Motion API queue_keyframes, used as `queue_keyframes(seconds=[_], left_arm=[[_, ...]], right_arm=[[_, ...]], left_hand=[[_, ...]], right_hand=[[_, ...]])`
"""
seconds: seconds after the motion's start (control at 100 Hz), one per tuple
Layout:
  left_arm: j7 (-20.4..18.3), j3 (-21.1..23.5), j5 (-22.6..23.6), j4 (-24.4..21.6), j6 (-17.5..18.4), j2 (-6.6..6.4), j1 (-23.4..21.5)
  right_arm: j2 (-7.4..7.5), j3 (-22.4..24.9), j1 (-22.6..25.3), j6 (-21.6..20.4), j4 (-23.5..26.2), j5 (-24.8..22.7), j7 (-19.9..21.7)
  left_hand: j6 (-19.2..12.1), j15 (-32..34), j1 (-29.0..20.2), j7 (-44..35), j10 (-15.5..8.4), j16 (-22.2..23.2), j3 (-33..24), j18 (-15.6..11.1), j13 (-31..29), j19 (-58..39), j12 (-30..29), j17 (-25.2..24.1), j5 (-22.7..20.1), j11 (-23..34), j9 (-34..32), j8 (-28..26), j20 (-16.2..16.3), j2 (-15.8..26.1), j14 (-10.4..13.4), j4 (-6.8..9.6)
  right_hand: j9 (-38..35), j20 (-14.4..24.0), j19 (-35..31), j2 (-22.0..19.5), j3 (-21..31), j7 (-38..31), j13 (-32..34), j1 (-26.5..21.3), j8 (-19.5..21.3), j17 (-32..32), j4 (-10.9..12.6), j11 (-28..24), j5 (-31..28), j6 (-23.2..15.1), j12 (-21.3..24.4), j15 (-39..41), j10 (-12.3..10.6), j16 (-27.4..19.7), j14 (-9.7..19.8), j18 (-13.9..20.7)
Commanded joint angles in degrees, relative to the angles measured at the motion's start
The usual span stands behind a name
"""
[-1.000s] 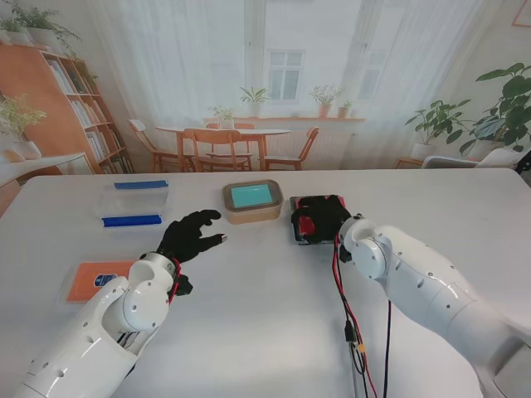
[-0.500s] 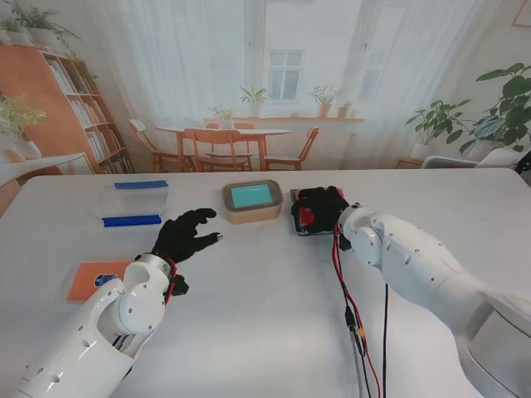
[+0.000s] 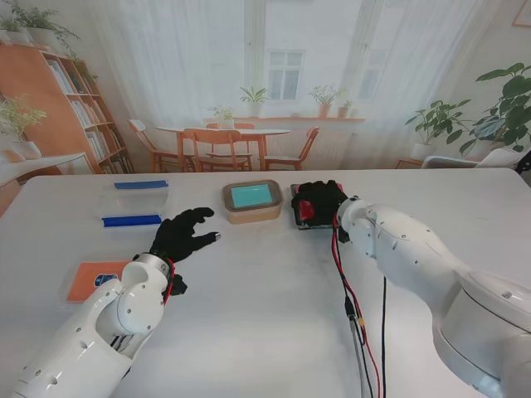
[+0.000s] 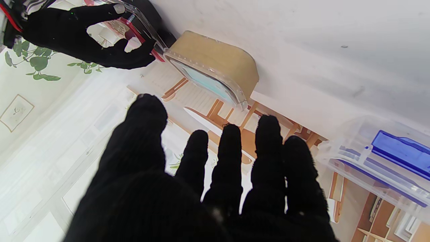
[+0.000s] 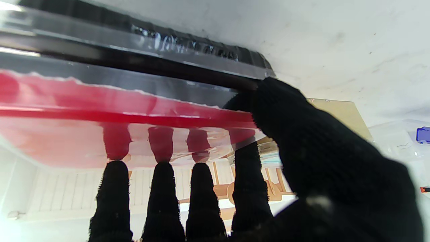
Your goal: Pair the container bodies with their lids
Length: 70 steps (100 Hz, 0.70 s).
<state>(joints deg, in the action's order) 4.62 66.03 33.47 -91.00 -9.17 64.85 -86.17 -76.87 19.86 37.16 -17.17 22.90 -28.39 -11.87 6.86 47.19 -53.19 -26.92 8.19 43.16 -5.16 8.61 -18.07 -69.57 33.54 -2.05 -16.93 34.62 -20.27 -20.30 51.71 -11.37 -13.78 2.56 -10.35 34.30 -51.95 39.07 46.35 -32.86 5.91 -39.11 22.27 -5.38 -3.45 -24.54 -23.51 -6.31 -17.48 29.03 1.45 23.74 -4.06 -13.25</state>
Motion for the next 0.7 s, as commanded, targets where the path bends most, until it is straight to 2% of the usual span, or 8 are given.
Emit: queue_keyframes(seconds=[0.0,0.18,0.33,0.47,0.69], left_arm=[[-0.2,0.0,0.0,-0.2,-0.2,0.06,-0.3],[-0.3,0.0,0.2,-0.2,-0.2,0.03,-0.2],[-0.3,0.1,0.2,-0.3,-0.3,0.02,-0.3],[-0.3,0.1,0.2,-0.3,-0.3,0.02,-0.4],[-0.1,0.2,0.1,-0.3,0.1,0.06,-0.5]], right_arm=[[-0.64,-0.3,-0.3,-0.2,-0.9,0.2,0.7],[-2.4,-1.4,-1.1,-1.2,-4.0,1.1,-0.3],[-2.99,-1.6,-1.4,-1.5,-4.8,1.3,-1.1],[-2.57,-1.3,-1.2,-1.3,-3.9,0.9,-1.6],[-1.01,-0.2,-0.6,-0.3,-0.9,-0.2,-1.6]], left_hand=[[-1.6,-1.5,0.8,0.8,-0.1,-0.8,1.1,0.1,1.9,1.1,-0.3,-1.4,-0.6,-0.8,0.8,0.0,-0.3,1.1,0.3,0.88],[-1.6,-1.5,0.8,0.7,-0.1,-0.7,1.1,0.1,1.9,1.1,-0.3,-1.4,-0.6,-0.7,0.8,0.0,-0.4,1.0,0.3,0.88],[-1.5,-1.5,0.7,0.7,0.0,-0.7,1.1,0.1,1.9,1.1,-0.3,-1.4,-0.7,-0.7,0.8,-0.1,-0.5,1.0,0.2,0.88],[-1.6,-1.4,0.7,0.7,0.0,-0.7,1.0,0.0,1.9,1.0,-0.3,-1.3,-0.6,-0.7,0.8,-0.1,-0.5,1.0,0.3,0.88],[-1.6,-1.4,0.8,0.7,-0.1,-0.7,1.1,0.0,1.9,0.8,-0.3,-1.2,-0.6,-0.7,0.8,-0.1,-0.4,1.0,0.2,0.87]], right_hand=[[0.0,-0.5,-2.1,-0.2,2.2,-0.4,0.5,-0.4,-0.3,0.2,0.0,-1.6,2.7,-1.1,0.0,2.6,-0.1,1.3,-0.2,-1.3],[0.1,-0.9,-2.5,-0.5,1.9,-0.4,0.4,-0.3,-0.4,0.3,0.1,-1.6,3.8,-1.3,0.2,2.9,-0.1,1.3,-0.3,-1.5],[0.2,-1.2,-2.6,-0.5,1.6,-0.2,0.4,-0.1,-0.6,-0.1,0.1,-1.0,4.9,-1.4,0.5,2.8,-0.2,1.2,-0.3,-1.7],[0.3,-1.5,-2.5,-0.3,1.5,-0.1,0.4,0.0,-0.7,-0.5,0.1,0.0,5.6,-1.2,1.0,2.3,-0.2,0.9,-0.4,-1.8],[0.2,-1.8,-2.3,-0.1,1.5,-0.2,0.4,0.2,-0.9,-0.7,0.2,0.7,5.9,-1.0,1.3,1.9,-0.2,0.6,-0.4,-2.1]])
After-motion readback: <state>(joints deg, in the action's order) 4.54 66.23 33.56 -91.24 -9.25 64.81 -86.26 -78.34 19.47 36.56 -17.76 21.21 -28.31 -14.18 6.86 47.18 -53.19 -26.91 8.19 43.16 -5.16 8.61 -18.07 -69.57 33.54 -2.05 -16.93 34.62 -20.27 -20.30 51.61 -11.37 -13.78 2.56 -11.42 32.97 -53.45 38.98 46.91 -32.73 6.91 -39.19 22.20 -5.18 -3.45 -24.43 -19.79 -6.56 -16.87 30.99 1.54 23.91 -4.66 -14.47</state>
